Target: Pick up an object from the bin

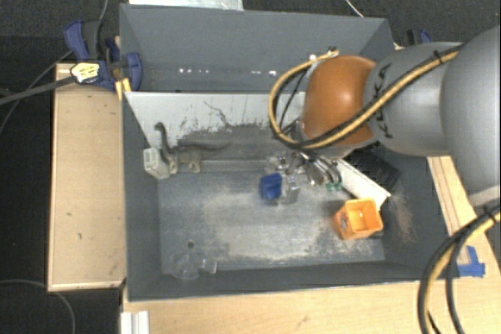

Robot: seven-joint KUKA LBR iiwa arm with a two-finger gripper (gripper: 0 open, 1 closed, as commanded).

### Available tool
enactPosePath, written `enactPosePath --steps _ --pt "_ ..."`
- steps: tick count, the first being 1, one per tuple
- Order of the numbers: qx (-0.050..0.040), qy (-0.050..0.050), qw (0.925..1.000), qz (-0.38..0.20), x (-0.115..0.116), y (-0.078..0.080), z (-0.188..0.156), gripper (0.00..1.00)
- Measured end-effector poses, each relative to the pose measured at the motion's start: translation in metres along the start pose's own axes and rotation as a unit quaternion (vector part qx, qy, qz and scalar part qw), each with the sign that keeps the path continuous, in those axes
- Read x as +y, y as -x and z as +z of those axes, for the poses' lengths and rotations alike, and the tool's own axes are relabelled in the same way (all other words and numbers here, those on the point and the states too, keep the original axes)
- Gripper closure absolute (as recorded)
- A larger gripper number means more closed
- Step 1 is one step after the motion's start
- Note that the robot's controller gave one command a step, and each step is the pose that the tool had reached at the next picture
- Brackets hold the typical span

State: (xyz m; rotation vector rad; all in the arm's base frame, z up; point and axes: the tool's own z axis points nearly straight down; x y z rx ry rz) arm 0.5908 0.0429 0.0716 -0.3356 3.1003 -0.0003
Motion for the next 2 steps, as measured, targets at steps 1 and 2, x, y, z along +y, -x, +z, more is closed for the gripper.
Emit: enactPosePath --steps 1,2 --pt "-0.0015 0.001 1.0 0.004 -0.002 -0.002 0.0 1.0" --pt "-0.0023 0.0 0.9998 0.019 0.011 0.001 -0.004 1.0"
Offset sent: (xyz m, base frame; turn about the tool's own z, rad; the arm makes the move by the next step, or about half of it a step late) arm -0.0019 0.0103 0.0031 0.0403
